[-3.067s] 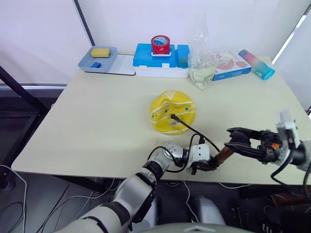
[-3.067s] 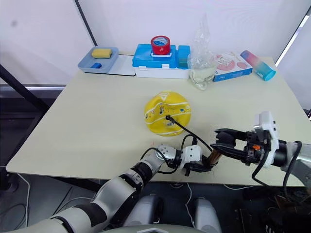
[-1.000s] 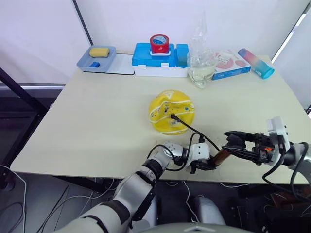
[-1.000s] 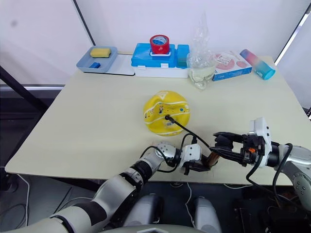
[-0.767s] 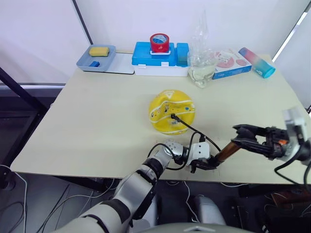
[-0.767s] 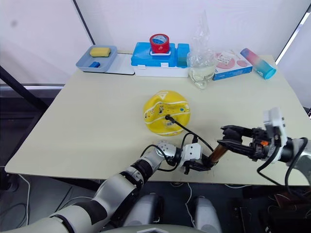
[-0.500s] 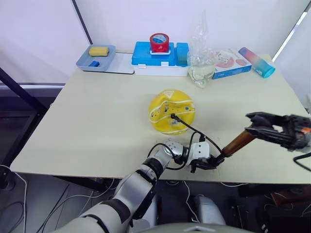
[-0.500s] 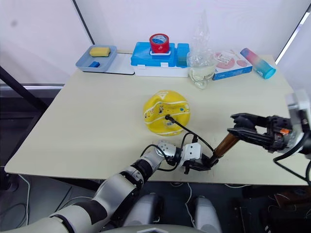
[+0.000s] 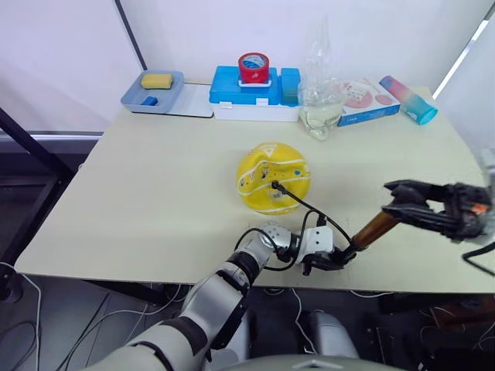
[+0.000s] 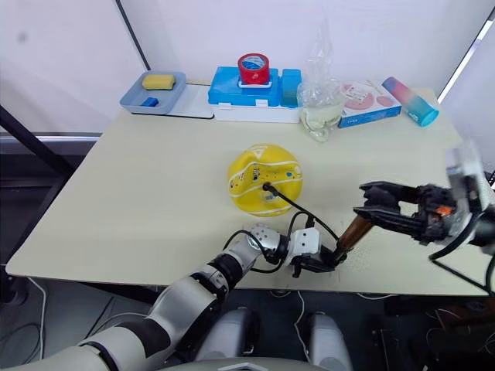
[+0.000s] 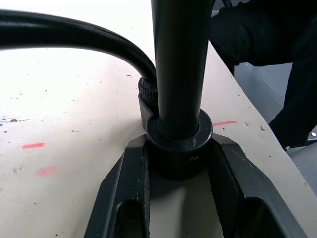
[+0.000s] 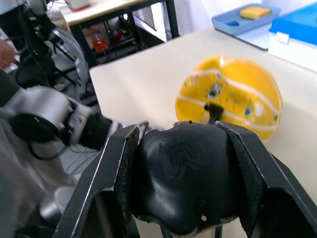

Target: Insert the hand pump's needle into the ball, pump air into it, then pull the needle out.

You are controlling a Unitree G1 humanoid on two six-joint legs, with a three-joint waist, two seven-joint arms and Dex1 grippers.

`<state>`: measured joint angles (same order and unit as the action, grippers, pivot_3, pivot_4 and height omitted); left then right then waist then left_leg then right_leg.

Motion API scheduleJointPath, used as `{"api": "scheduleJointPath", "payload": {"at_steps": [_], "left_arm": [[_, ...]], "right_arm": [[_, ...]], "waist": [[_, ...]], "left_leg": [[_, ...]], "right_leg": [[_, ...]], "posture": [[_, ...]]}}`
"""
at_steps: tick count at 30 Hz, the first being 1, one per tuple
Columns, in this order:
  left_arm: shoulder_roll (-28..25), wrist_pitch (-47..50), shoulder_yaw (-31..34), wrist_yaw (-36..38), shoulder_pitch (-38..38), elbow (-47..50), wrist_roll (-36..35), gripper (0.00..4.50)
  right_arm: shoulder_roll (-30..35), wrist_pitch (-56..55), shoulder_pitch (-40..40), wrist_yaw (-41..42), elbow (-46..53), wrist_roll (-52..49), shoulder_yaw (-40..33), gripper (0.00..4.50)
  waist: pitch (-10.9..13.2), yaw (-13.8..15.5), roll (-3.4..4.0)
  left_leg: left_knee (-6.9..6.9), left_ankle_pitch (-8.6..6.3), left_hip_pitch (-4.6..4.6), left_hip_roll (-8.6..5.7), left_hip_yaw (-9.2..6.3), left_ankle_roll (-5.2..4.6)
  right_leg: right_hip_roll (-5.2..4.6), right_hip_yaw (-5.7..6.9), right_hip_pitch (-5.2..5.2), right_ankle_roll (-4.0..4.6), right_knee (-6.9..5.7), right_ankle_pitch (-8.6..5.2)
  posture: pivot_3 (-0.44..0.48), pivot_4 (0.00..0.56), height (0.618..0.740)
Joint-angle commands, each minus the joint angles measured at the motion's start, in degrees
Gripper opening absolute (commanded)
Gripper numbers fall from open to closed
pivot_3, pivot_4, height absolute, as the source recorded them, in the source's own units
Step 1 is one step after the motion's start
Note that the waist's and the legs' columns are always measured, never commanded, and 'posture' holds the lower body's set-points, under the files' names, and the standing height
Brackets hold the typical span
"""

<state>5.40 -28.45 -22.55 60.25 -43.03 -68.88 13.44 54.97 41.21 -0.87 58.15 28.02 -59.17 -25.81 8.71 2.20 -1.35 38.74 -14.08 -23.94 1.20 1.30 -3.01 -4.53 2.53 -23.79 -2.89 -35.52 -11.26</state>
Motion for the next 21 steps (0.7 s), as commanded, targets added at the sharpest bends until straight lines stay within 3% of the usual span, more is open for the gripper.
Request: {"api": "scheduleJointPath", "payload": {"at_steps": [1,6,10,17,21], "left_arm": [[-0.78,1.59,-1.49,0.45,1.16,-2.67,2.40,1.15],[-0.82,1.52,-1.47,0.28,1.17,-2.61,2.43,1.15],[-0.83,1.45,-1.48,0.25,1.39,-2.54,2.44,1.15],[-1.00,1.44,-1.46,0.51,1.65,-2.43,2.33,1.15],[-1.20,1.38,-1.50,0.47,1.62,-2.47,2.41,1.15]], "right_arm": [[-1.39,-3.31,-1.84,0.50,0.84,6.11,4.57,1.96],[-4.59,-10.56,-2.68,1.28,-1.67,15.33,12.30,1.96],[-7.46,-15.39,-2.36,1.82,-4.60,18.99,14.22,1.96],[-6.55,-10.78,0.43,3.40,-3.45,8.35,6.62,1.96],[-2.82,-5.30,2.68,2.60,-2.82,0.65,-0.25,1.96]], "waist": [[0.00,0.00,0.00],[-0.01,0.00,-0.01],[-0.01,-0.01,0.00],[0.01,0.01,0.05],[0.02,0.02,0.04]], "left_leg": [[0.00,0.00,0.01,0.00,-0.01,0.00],[0.00,0.00,0.02,0.00,-0.01,0.00],[0.00,0.00,0.02,0.00,-0.01,0.00],[0.00,0.00,0.04,0.01,-0.01,0.00],[0.00,0.00,0.02,0.00,0.00,0.00]], "right_leg": [[0.01,0.00,0.01,0.00,0.00,0.00],[0.02,0.01,0.01,0.00,0.00,0.00],[0.03,0.01,0.01,0.00,0.00,0.00],[0.04,0.00,0.01,0.00,-0.02,0.00],[0.01,0.00,0.01,0.01,-0.02,0.01]], "posture": [[0.000,0.150,0.739],[0.000,0.150,0.739],[0.000,0.150,0.739],[0.000,0.150,0.739],[0.000,0.150,0.739]]}}
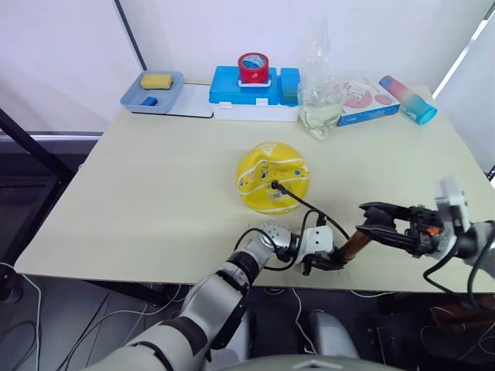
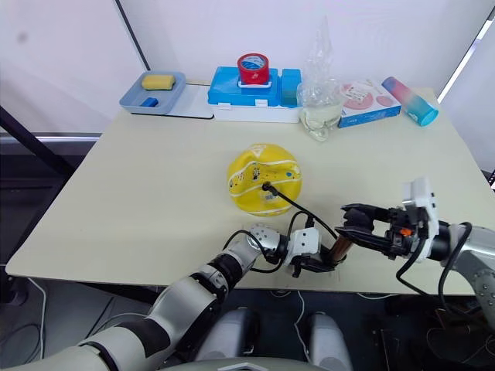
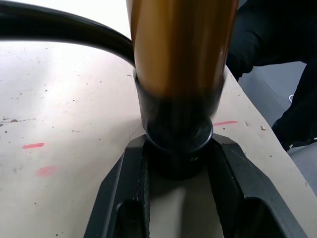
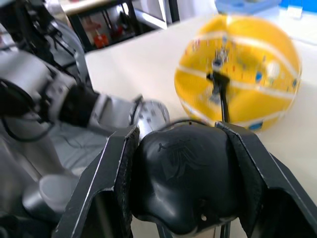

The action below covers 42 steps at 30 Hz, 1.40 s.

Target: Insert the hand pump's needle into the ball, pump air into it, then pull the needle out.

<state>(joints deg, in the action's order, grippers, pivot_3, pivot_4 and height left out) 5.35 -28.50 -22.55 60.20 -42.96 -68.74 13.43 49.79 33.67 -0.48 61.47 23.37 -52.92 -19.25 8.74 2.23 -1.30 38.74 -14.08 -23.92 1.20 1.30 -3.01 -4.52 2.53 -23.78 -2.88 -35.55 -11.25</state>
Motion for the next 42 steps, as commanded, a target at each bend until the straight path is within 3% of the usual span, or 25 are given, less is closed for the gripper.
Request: {"api": "scheduleJointPath", "payload": {"at_steps": [1,11,19,22,27,34,37,42], "left_arm": [[-1.19,1.42,-1.52,0.53,1.55,-2.62,2.42,1.15],[-1.37,1.15,-1.81,0.93,1.49,-2.68,2.64,1.15],[-1.53,1.11,-1.69,0.91,1.27,-2.72,2.58,1.15],[-1.45,1.16,-1.64,0.87,1.37,-2.72,2.55,1.15],[-1.08,1.45,-1.43,0.96,1.51,-2.64,2.23,1.15],[-1.08,1.64,-1.37,0.90,1.37,-2.64,2.11,1.15],[-1.05,1.73,-1.29,0.82,1.30,-2.63,2.08,1.15],[-1.04,1.73,-1.21,0.81,1.38,-2.65,2.15,1.15]], "right_arm": [[3.14,3.56,2.90,-1.27,1.88,-7.35,-8.04,1.96],[12.19,15.88,9.04,-5.71,-0.94,-22.70,-19.26,1.96],[13.62,19.00,11.65,-8.12,-0.61,-25.83,-19.84,1.96],[12.14,18.53,9.36,-8.23,1.38,-23.01,-17.82,1.96],[6.61,9.53,1.42,-5.16,4.68,-7.42,-7.20,1.96],[-0.50,-4.56,-2.94,-2.62,0.96,8.62,4.45,1.96],[-1.24,-7.60,-3.31,-1.50,-0.61,11.54,6.01,1.96],[-1.17,-7.21,-0.14,-0.93,-0.66,7.60,2.06,1.96]], "waist": [[0.00,-0.03,0.00],[0.05,-0.04,-0.04],[0.08,-0.02,0.01],[0.09,-0.01,-0.01],[0.00,-0.07,-0.27],[-0.25,-0.13,-0.74],[-0.26,-0.08,-0.72],[-0.24,-0.07,-0.73]], "left_leg": [[0.00,0.00,0.00,0.00,0.00,0.00],[0.00,-0.01,-0.03,-0.01,0.06,-0.01],[0.00,-0.14,-0.05,-0.05,0.39,-0.23],[0.00,-0.29,-0.03,-0.05,0.79,-0.47],[0.01,-0.42,0.10,0.03,1.48,-0.65],[0.11,-0.43,0.17,0.20,2.27,-0.68],[0.13,-0.44,0.17,0.27,2.46,-0.68],[0.19,-0.46,0.13,0.31,2.73,-0.73]], "right_leg": [[0.00,0.00,0.00,0.00,0.00,0.00],[-0.05,-0.06,-0.03,0.00,0.03,0.00],[-0.16,-0.28,-0.15,0.00,0.03,0.02],[-0.19,-0.58,-0.30,0.02,0.03,0.10],[-0.29,-0.93,-0.50,-0.38,0.00,0.16],[-0.58,-1.04,-0.92,-0.70,-0.01,0.52],[-0.59,-1.09,-1.02,-0.67,-0.03,0.61],[-0.64,-1.20,-1.15,-0.69,-0.03,0.74]], "posture": [[0.000,0.150,0.739],[0.000,0.150,0.739],[0.000,0.150,0.739],[0.000,0.150,0.739],[0.000,0.150,0.739],[0.000,0.150,0.739],[0.000,0.150,0.739],[0.000,0.150,0.739]]}}
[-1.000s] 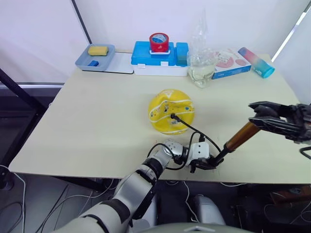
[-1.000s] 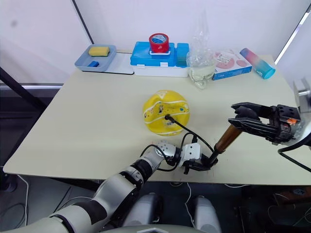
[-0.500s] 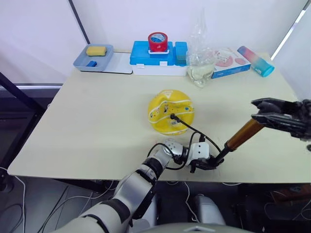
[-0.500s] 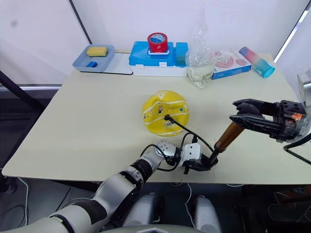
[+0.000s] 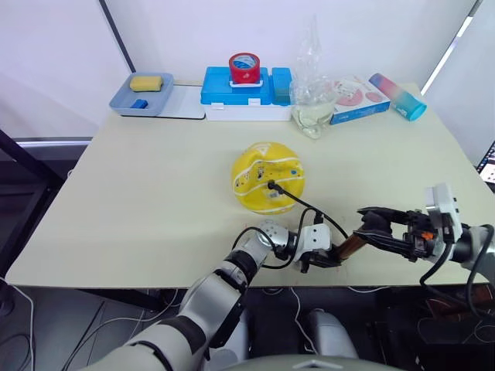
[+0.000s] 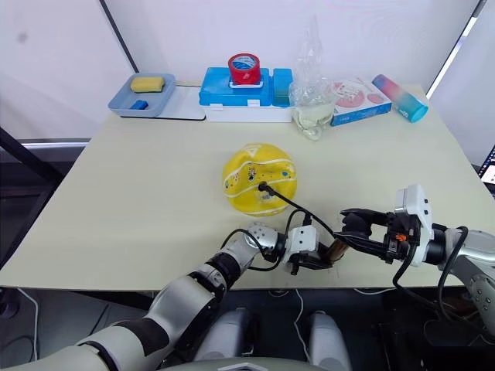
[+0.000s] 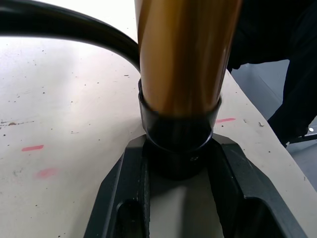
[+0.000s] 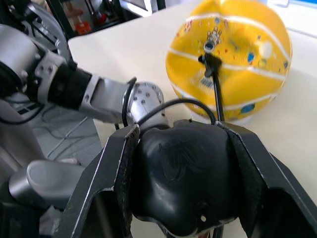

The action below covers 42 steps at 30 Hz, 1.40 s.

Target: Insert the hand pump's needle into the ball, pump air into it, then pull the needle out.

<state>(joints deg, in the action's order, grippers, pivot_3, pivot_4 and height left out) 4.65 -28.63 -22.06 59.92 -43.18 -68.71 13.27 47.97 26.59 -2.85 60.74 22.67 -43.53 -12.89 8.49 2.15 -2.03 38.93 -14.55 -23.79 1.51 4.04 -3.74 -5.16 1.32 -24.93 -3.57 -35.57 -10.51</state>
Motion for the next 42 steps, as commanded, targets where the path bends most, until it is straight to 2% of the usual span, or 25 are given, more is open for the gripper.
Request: {"api": "scheduleJointPath", "payload": {"at_steps": [1,11,20,24,31,38,42], "left_arm": [[-0.34,1.87,-1.69,1.07,1.60,-2.71,2.35,1.15],[-0.34,1.78,-2.31,1.04,1.40,-2.53,2.99,1.15],[-0.23,1.39,-2.17,0.70,1.45,-2.84,2.96,1.15],[-0.15,1.09,-2.13,0.21,1.44,-2.88,3.00,1.15],[-0.10,0.96,-2.51,-1.77,1.35,-2.87,3.62,1.15],[-0.16,0.82,-2.40,-2.42,1.66,-2.86,3.61,1.15],[-0.13,0.79,-2.43,-2.55,1.74,-2.82,3.58,1.15]], "right_arm": [[0.85,0.32,2.77,-0.16,0.04,-2.56,-5.05,1.96],[11.24,13.27,8.86,-0.62,0.24,-18.77,-20.33,1.96],[16.03,21.89,12.76,-3.62,-0.89,-26.82,-26.50,1.96],[14.76,22.24,8.22,-2.80,2.32,-23.06,-22.47,1.96],[8.17,12.82,-0.29,-0.61,5.95,-10.23,-10.73,1.96],[2.13,-0.25,-4.04,0.41,1.28,4.73,1.06,1.96],[0.59,-3.96,-3.95,1.40,-0.75,7.22,2.89,1.96]], "waist": [[0.02,0.01,0.01],[0.14,0.05,0.21],[0.16,0.06,0.23],[0.15,0.08,0.23],[0.05,0.05,0.18],[0.01,0.02,0.17],[-0.16,0.00,0.36]], "left_leg": [[0.02,-0.01,-0.03,0.00,0.00,-0.01],[0.06,-0.04,-0.15,-0.02,-0.38,-0.06],[0.06,-0.05,-0.23,-0.09,-0.48,-0.07],[0.06,-0.05,-0.27,-0.12,-0.52,-0.07],[0.12,-0.05,-0.25,-0.12,-0.66,-0.08],[0.20,-0.06,-0.05,-0.11,-0.86,-0.07],[0.20,-0.06,0.01,-0.11,-1.06,-0.07]], "right_leg": [[-0.01,0.00,-0.01,0.00,0.00,0.00],[-0.10,0.47,0.15,0.24,0.16,0.12],[-0.21,0.60,0.22,0.24,0.27,0.13],[-0.24,0.65,0.22,0.24,0.29,0.13],[-0.23,0.81,0.39,0.04,0.35,0.02],[-0.23,1.03,0.68,0.00,0.40,-0.01],[-0.22,1.25,0.92,-0.01,0.62,0.00]], "posture": [[0.000,0.150,0.739],[0.000,0.150,0.739],[0.000,0.150,0.739],[0.000,0.150,0.739],[0.000,0.150,0.739],[0.000,0.150,0.739],[0.000,0.150,0.739]]}}
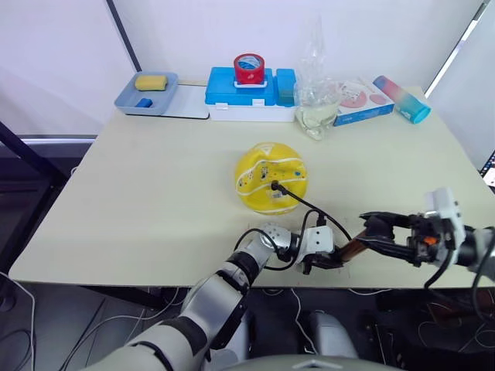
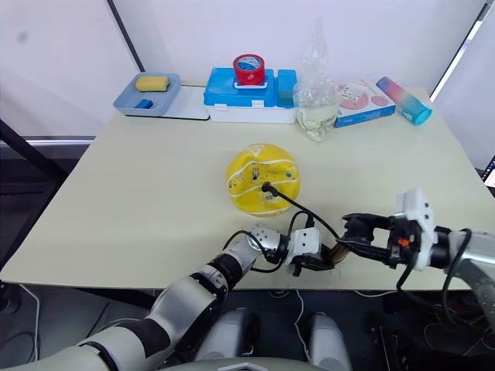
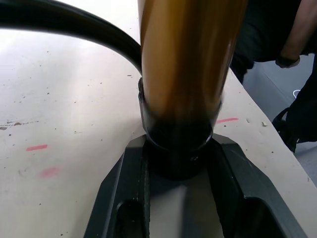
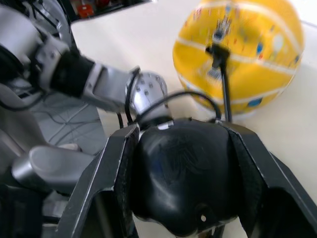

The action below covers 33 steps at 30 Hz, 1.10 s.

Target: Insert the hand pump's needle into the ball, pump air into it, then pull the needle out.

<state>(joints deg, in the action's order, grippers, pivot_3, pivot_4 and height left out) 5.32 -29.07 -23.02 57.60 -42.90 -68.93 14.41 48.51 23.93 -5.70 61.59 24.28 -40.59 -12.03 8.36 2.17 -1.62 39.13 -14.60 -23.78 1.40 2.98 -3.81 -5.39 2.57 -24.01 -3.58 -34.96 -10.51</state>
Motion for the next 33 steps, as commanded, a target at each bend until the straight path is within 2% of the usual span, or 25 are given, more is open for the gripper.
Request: {"api": "scheduleJointPath", "payload": {"at_steps": [1,5,8,14,19,23,25,33], "left_arm": [[-0.79,1.23,-1.48,-0.26,1.46,-2.60,2.44,1.15],[-0.96,1.13,-1.60,-0.36,1.45,-2.70,2.59,1.15],[-0.96,1.12,-1.63,-0.37,1.44,-2.72,2.62,1.15],[-1.17,0.95,-1.67,-0.48,1.41,-2.79,2.70,1.15],[-1.17,0.94,-1.68,-0.47,1.43,-2.79,2.70,1.15],[-1.27,0.53,-1.94,0.00,1.79,-2.68,2.84,1.15],[-1.29,0.54,-1.96,-0.02,1.79,-2.67,2.82,1.15],[-1.12,0.66,-1.96,-0.22,1.63,-2.72,2.67,1.15]], "right_arm": [[-0.10,-1.75,-1.02,0.75,-2.62,4.20,2.02,1.96],[0.77,0.67,1.09,0.87,-1.62,-1.90,-2.99,1.96],[1.11,1.48,1.43,1.03,-1.36,-2.85,-3.90,1.96],[7.86,12.34,8.54,-0.60,-0.49,-19.10,-17.75,1.96],[8.59,15.18,9.18,-1.38,-0.18,-21.26,-19.38,1.96],[15.69,22.92,16.01,-3.86,-3.37,-31.24,-26.29,1.96],[15.92,24.27,16.63,-4.50,-3.24,-31.81,-25.87,1.96],[11.09,22.83,9.44,-3.69,1.32,-23.69,-17.93,1.96]], "waist": [[-0.06,-0.02,-0.09],[-0.08,0.01,-0.09],[-0.06,0.05,-0.06],[0.19,0.04,0.30],[0.24,0.09,0.22],[0.39,-0.05,0.55],[0.42,0.04,0.25],[0.36,0.04,0.30]], "left_leg": [[0.00,0.00,0.01,0.00,-0.08,0.00],[0.00,0.00,0.01,0.01,-0.22,0.01],[0.00,0.00,-0.03,0.00,-0.25,0.01],[0.01,0.00,-0.12,-0.14,-0.20,0.00],[0.00,0.00,-0.18,-0.13,-0.35,0.00],[0.05,0.00,-0.18,-0.18,-0.18,-0.01],[0.04,0.00,-0.18,-0.14,-0.27,-0.01],[0.04,-0.06,-0.33,-0.13,-0.32,-0.09]], "right_leg": [[0.00,0.10,0.05,0.00,0.05,0.00],[-0.02,0.24,0.13,0.01,0.08,0.00],[-0.07,0.29,0.12,0.02,0.08,0.00],[-0.35,0.40,0.12,0.08,0.10,0.09],[-0.45,0.74,0.13,0.01,0.12,0.02],[-0.63,0.75,0.12,-0.07,0.10,0.08],[-0.64,0.88,0.13,-0.07,0.12,0.08],[-0.65,1.09,0.11,0.14,0.20,0.19]], "posture": [[0.000,0.150,0.739],[0.000,0.150,0.739],[0.000,0.150,0.739],[0.000,0.150,0.739],[0.000,0.150,0.739],[0.000,0.150,0.739],[0.000,0.150,0.739],[0.000,0.150,0.739]]}}
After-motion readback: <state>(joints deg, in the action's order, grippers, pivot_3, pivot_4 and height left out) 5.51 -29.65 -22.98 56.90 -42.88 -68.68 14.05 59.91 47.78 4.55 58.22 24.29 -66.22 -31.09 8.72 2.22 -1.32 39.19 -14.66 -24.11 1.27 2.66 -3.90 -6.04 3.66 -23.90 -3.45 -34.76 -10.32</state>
